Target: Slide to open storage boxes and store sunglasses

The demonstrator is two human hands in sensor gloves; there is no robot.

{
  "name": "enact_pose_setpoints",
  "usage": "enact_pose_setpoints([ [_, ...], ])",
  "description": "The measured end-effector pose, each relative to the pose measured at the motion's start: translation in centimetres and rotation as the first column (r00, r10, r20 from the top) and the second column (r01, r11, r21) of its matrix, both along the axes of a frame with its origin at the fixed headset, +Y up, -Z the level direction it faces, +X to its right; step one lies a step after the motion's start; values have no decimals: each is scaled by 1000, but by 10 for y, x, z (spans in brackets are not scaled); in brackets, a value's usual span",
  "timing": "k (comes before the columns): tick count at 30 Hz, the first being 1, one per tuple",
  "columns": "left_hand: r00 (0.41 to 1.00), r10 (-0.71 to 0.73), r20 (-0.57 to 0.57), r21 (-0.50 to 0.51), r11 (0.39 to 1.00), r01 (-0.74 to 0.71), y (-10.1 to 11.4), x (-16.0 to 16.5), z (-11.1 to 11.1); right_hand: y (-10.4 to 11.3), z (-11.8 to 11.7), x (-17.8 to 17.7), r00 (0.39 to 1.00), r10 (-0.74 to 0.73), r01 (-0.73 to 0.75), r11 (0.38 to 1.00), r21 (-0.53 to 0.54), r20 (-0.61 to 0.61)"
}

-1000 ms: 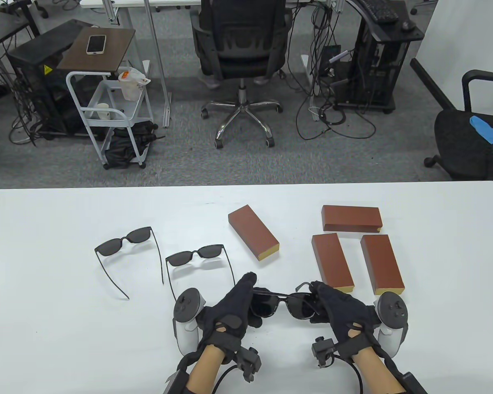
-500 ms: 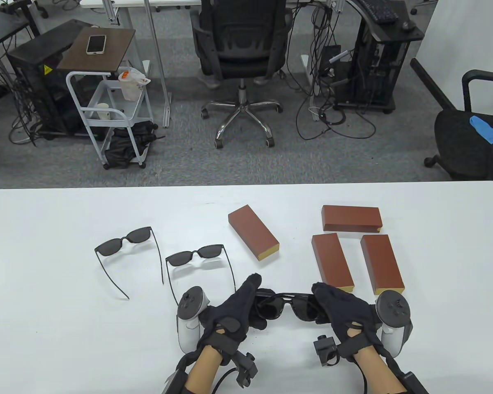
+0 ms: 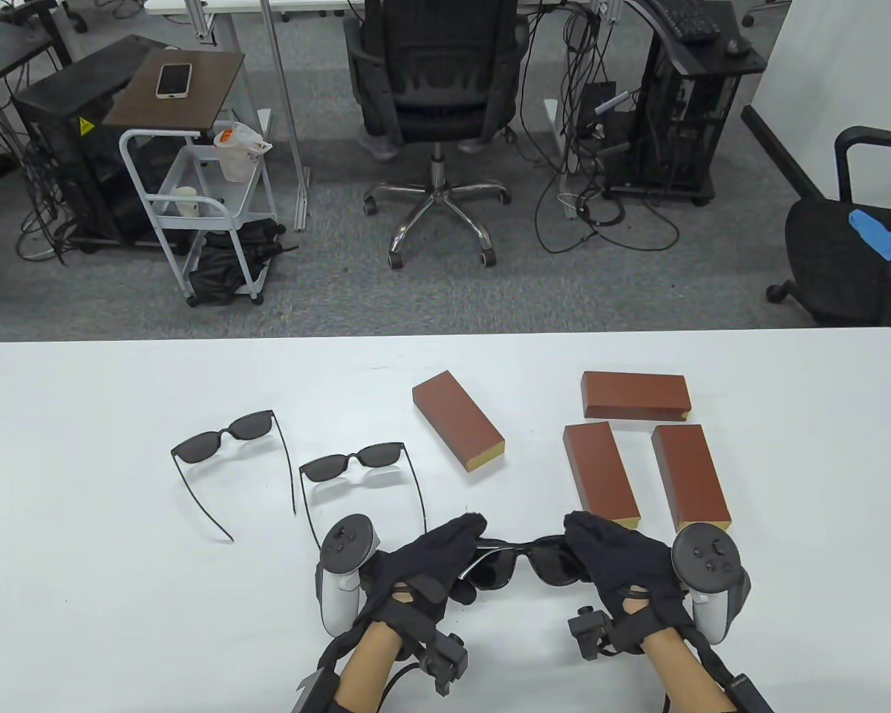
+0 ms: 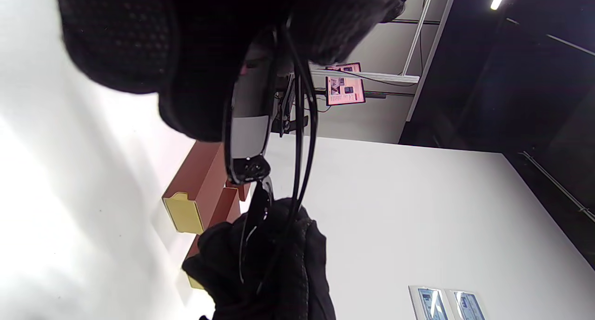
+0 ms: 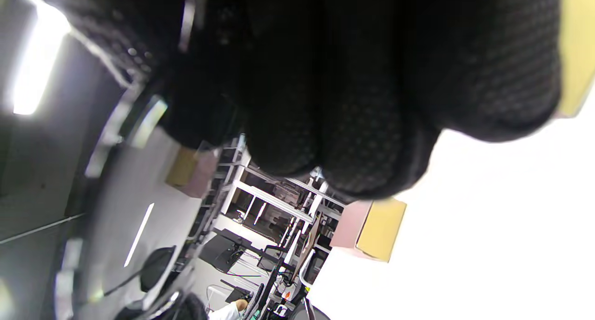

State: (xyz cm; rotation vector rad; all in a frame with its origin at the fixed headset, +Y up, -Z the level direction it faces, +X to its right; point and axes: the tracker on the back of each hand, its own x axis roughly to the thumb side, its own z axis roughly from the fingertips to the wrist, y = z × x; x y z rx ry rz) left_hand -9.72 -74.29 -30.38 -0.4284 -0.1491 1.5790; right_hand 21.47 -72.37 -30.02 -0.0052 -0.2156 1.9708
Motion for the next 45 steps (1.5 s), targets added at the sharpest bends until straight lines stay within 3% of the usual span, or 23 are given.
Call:
enact_pose_setpoints([
  [4,1000,-1,11,7,1000,1,-1,0,-1,9,5,-4,992,125,-128,988,92,34],
  [6,1000,-16,5,11,1000,16,-2,0,-1,17,8,-11,961,277,-274,944,183,11],
  [10,999,-34,12,14,999,34,-4,1,-1,30,18,-33,833,553,-505,771,387,-14],
  [14,997,-56,51,20,998,55,-6,3,-1,32,27,-58,724,690,-600,640,479,-14],
  [20,994,-86,72,33,996,84,-8,4,-2,30,36,-77,622,781,-687,513,515,51],
  [26,991,-110,75,32,994,108,-10,2,-3,29,37,-83,578,813,-725,469,504,76],
  [30,973,-230,31,79,971,227,-4,-1,-2,27,38,-86,552,831,-737,445,509,72],
  [36,834,-516,-194,179,818,547,10,-15,1,19,36,-90,491,870,-772,421,476,28],
  [40,695,-653,-300,221,661,717,20,-22,2,9,35,-98,427,903,-796,403,451,-53],
  [45,588,-711,-386,235,540,808,26,-26,3,-1,35,-107,354,927,-819,371,438,-123],
])
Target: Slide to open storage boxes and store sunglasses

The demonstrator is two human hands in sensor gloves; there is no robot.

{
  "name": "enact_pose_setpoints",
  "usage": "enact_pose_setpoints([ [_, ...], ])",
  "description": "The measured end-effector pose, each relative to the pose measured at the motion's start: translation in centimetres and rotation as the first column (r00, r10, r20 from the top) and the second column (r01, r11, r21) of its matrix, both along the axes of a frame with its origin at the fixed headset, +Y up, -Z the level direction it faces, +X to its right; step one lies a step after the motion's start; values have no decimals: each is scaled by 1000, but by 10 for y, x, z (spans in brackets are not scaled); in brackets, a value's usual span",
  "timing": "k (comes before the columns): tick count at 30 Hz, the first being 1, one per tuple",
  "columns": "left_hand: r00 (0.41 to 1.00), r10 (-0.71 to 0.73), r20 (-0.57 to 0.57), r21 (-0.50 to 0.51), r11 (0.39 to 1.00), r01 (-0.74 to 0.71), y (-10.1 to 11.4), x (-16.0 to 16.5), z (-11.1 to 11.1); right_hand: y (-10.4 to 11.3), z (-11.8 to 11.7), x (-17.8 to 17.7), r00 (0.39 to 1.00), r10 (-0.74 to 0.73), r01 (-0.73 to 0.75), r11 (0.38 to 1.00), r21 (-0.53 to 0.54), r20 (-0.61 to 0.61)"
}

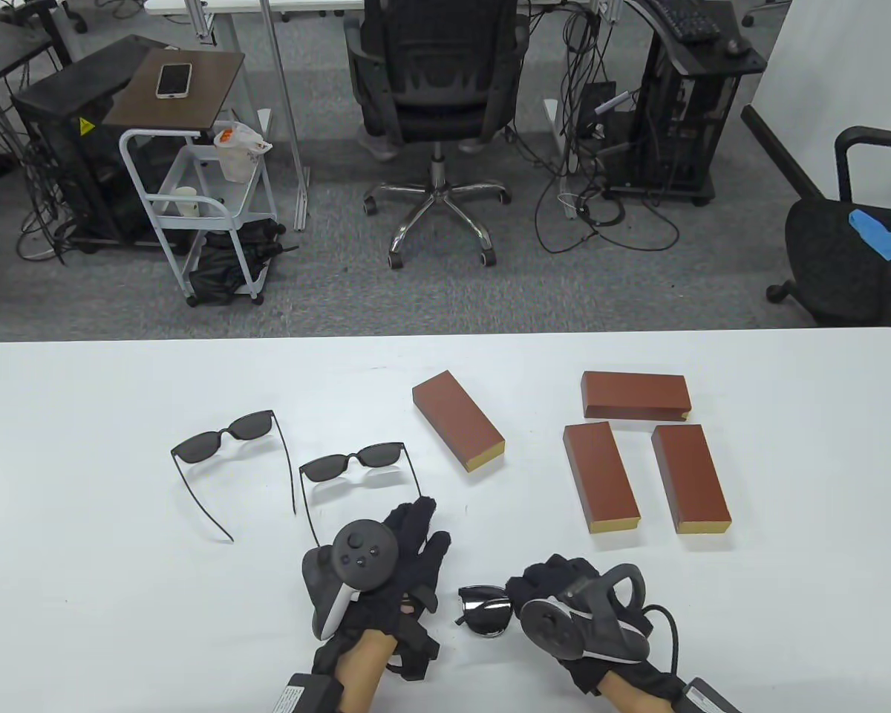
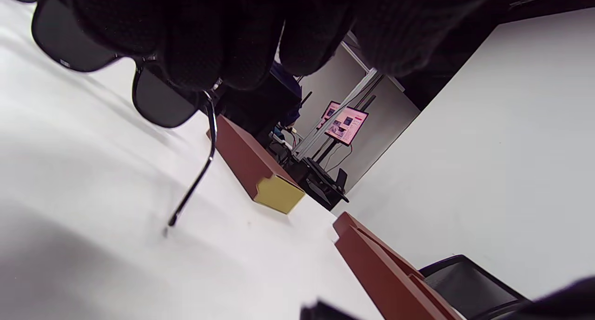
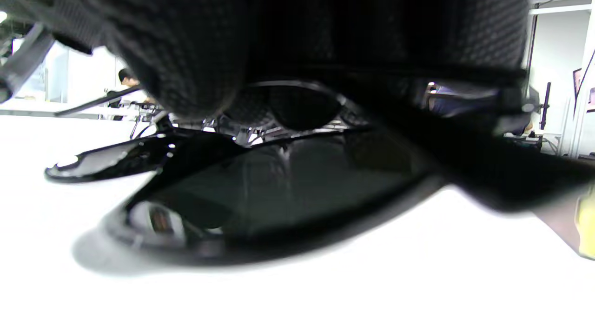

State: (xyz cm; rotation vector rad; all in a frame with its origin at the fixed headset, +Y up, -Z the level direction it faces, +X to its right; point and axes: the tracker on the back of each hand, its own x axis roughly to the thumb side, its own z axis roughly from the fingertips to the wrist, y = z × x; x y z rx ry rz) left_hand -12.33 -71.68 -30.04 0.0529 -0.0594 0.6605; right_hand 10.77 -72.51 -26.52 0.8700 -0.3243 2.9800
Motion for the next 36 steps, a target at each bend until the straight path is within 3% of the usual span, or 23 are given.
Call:
enact_pose_setpoints([
  [12,991,-123,-59,58,990,126,4,-6,-1,-20,-4,-4,999,-20,24,986,-162,30],
  [23,990,-126,-63,52,990,129,5,-9,-2,-23,-7,-2,998,-18,28,980,-198,55],
  [27,990,-121,-68,56,991,125,7,-12,-3,-11,-14,13,989,-81,109,965,-240,124],
  [31,990,-127,-66,61,990,131,10,-11,-3,-2,-27,35,957,-150,194,967,-166,248],
  [36,985,-165,-51,64,984,168,13,-9,-3,6,-54,57,890,-50,99,992,-85,454],
])
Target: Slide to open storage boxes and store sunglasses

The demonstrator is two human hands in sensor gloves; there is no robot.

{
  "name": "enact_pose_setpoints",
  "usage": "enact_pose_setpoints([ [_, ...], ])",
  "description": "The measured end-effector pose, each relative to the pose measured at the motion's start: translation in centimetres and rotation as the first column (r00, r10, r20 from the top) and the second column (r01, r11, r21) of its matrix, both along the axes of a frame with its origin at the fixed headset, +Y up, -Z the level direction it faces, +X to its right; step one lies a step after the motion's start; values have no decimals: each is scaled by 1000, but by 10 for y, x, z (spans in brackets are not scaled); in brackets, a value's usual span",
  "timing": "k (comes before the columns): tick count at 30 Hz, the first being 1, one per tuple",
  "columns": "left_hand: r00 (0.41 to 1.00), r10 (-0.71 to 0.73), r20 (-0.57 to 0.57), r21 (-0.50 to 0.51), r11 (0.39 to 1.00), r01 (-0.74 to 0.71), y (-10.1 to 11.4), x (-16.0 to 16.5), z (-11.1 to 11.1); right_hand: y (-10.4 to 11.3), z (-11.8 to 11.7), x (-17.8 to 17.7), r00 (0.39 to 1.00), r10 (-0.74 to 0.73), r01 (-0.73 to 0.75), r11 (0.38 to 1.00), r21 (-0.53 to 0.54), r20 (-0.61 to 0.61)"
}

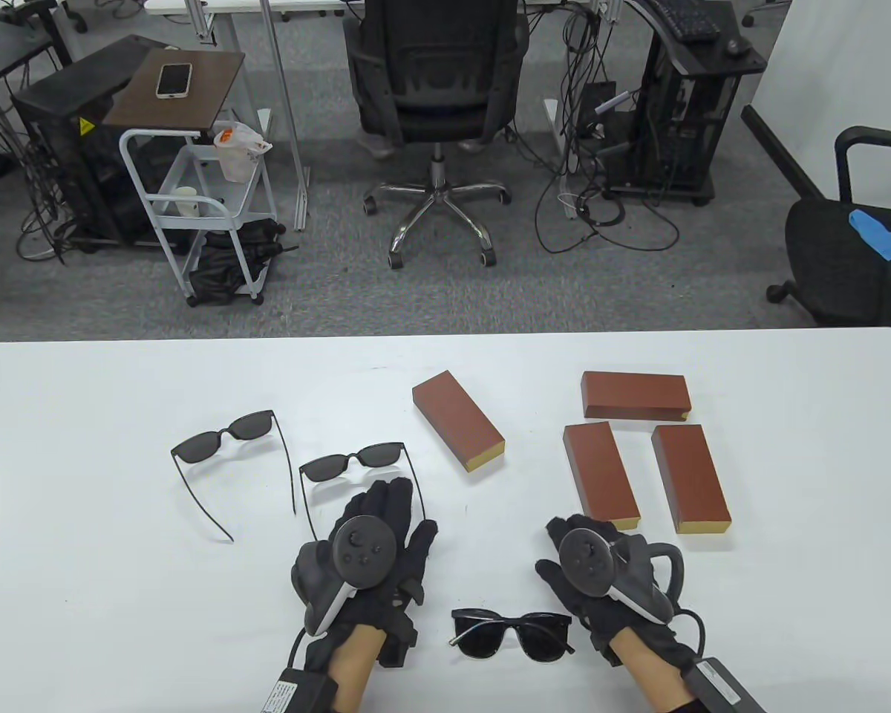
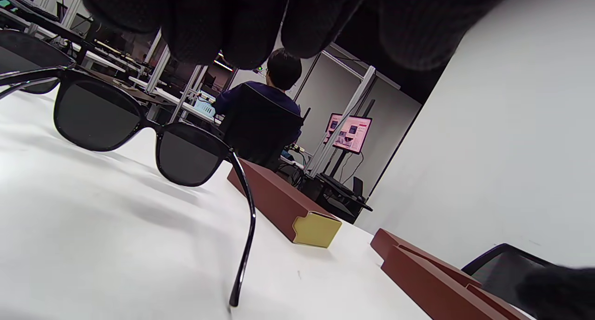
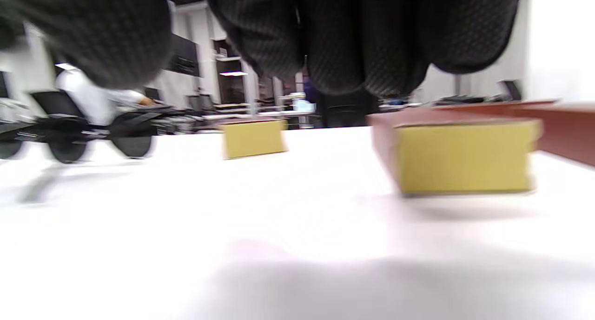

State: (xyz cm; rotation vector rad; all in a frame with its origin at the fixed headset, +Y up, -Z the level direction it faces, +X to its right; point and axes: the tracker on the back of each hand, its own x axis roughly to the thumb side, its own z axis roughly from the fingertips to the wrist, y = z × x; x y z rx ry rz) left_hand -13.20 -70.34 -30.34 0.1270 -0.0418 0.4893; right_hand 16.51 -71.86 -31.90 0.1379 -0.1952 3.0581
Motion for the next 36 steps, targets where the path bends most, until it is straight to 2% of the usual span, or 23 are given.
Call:
enact_pose_setpoints([
  [4,1000,-8,0,1,1000,8,1,0,0,5,-27,11,976,136,-128,990,-56,169],
  [7,1000,1,-3,-1,1000,-1,1,-2,0,2,-44,16,946,170,-143,983,-115,277],
  [10,1000,8,-11,-6,1000,-8,1,-4,-2,-6,-57,17,922,209,-149,968,-201,326],
  [15,1000,13,-19,-12,1000,-13,-1,-7,-3,-20,-67,13,902,258,-169,949,-267,346],
  [19,999,17,-29,-19,1000,-17,-2,-11,-4,-25,-72,11,884,311,-218,935,-280,350],
  [27,1000,12,-29,-26,1000,-12,-3,-12,-4,-32,-80,19,886,237,-125,950,-286,399],
  [31,1000,10,-25,-30,999,-11,-3,-12,-3,-32,-80,19,886,234,-111,946,-306,401],
  [34,1000,13,-16,-30,999,-13,-3,-12,-3,-35,-78,18,886,275,-156,935,-318,374],
  [36,1000,19,-17,-22,1000,-19,-2,-12,-3,-36,-77,21,891,246,-127,942,-310,382],
])
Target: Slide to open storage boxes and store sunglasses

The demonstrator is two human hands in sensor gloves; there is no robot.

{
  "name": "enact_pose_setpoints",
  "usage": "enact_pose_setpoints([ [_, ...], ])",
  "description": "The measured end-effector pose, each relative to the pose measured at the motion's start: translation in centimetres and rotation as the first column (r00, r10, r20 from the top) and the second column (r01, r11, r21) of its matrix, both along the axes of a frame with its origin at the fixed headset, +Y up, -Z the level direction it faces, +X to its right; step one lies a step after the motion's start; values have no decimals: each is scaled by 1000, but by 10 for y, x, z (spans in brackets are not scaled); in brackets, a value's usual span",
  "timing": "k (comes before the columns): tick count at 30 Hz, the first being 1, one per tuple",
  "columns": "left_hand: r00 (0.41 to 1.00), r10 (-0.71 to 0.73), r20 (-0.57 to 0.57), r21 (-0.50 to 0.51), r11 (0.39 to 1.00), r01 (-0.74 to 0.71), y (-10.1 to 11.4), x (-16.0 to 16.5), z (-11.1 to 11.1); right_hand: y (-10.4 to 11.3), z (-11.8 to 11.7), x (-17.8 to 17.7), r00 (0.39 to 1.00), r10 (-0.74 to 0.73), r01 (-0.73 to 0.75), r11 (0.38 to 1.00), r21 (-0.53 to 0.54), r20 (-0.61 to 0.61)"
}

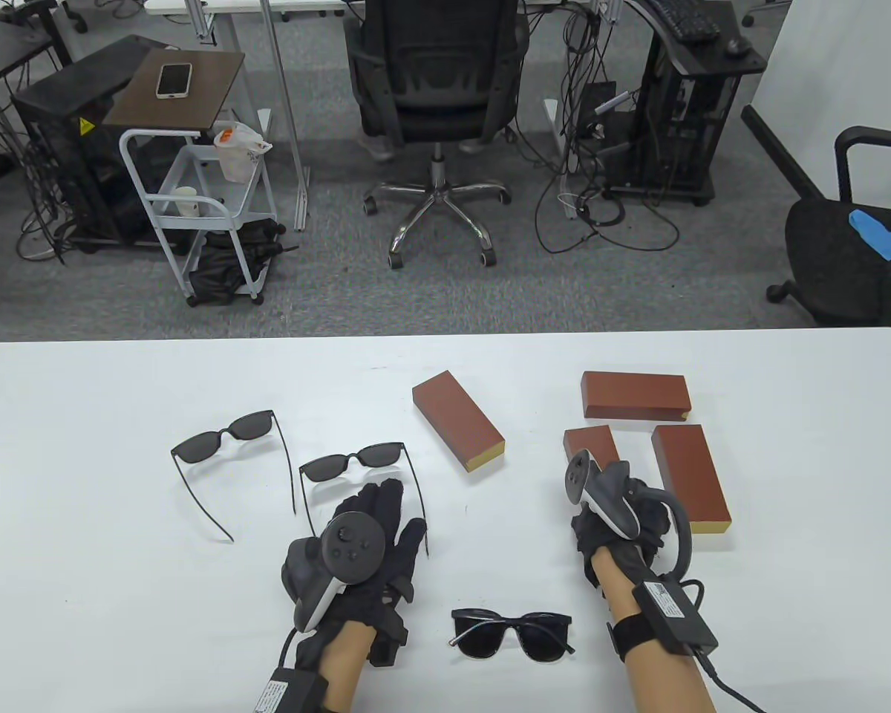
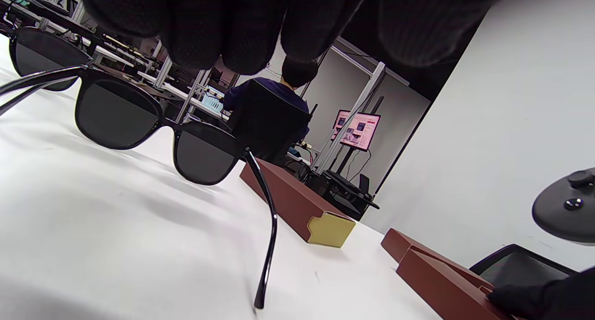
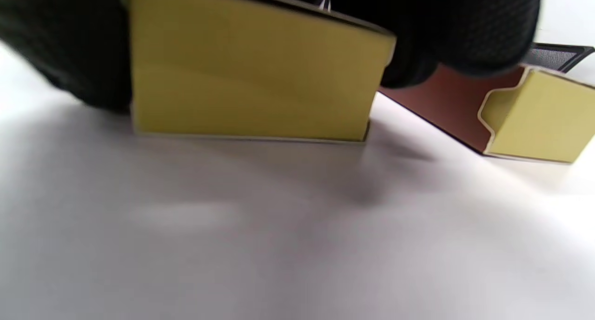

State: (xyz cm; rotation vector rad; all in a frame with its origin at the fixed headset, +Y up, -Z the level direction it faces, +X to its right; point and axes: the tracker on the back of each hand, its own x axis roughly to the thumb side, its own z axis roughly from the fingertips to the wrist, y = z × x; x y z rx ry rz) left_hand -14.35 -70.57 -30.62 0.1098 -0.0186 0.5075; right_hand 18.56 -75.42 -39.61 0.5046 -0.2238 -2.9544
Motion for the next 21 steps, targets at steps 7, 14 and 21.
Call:
enact_pose_setpoints([
  [7,1000,3,23,36,999,-4,4,2,3,-1,9,15,975,-222,223,971,83,-23],
  [14,992,-97,84,127,988,86,10,9,5,36,29,15,855,-377,439,892,110,-358],
  [21,951,-139,277,226,971,76,17,19,9,87,52,6,683,-394,482,876,-25,-615],
])
